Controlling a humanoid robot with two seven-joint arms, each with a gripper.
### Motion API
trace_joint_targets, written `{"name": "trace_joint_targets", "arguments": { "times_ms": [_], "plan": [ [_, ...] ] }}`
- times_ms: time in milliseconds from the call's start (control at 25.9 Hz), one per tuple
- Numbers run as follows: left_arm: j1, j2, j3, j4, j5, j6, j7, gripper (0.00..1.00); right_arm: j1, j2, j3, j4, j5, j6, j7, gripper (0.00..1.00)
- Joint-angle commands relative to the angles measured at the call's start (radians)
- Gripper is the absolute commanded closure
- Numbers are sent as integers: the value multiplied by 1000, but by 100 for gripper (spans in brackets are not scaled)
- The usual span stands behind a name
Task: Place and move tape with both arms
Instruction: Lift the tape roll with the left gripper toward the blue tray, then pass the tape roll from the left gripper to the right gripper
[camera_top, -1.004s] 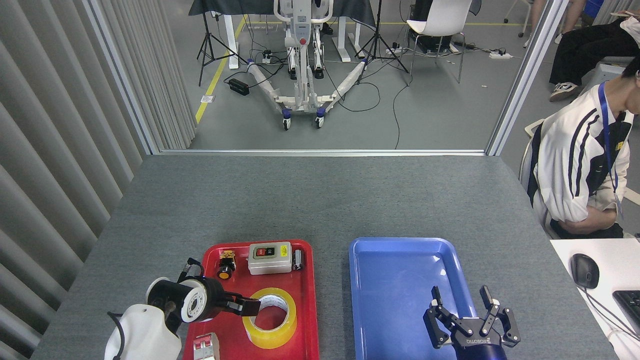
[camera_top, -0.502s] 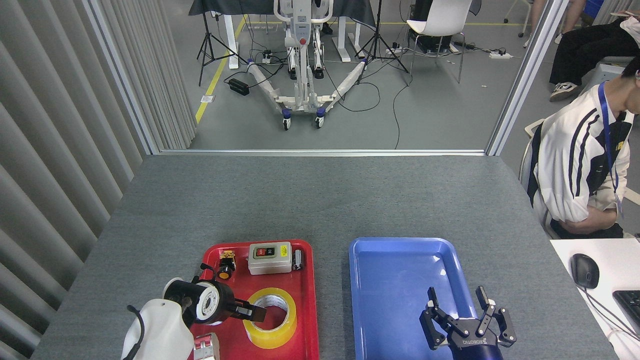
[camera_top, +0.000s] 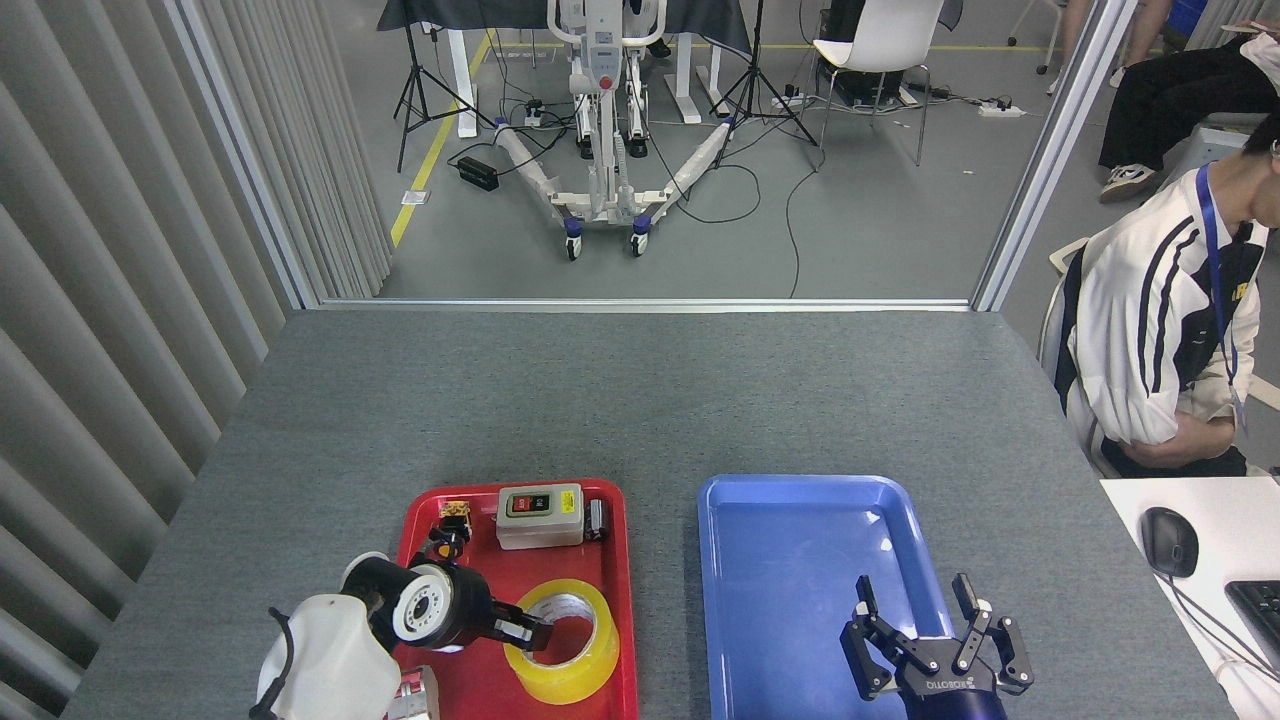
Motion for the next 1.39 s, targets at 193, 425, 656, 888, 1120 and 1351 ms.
{"name": "trace_joint_targets", "arguments": {
  "times_ms": [193, 425, 656, 888, 1120, 1351],
  "plan": [
    [11, -92, 201, -8, 299, -456, 194, 100, -2, -1, -2, 0, 0, -3, 0, 0],
    [108, -215, 262, -12, 299, -456, 356, 100, 11, -15, -9, -18, 34, -225, -13, 0],
    [134, -232, 253, -9, 303, -456, 360, 100, 86, -49, -88, -147, 40, -704, -155, 0],
    [155, -241, 253, -9, 305, -456, 363, 100, 95, -43, -78, -149, 74, -779, -151, 0],
    [188, -243, 198, -29, 308, -456, 367, 100, 86, -11, -42, -136, 69, -779, -131, 0],
    [200, -239, 145, -89, 309, -456, 373, 100, 71, 15, 1, -104, 60, -779, -129, 0]
  ]
}}
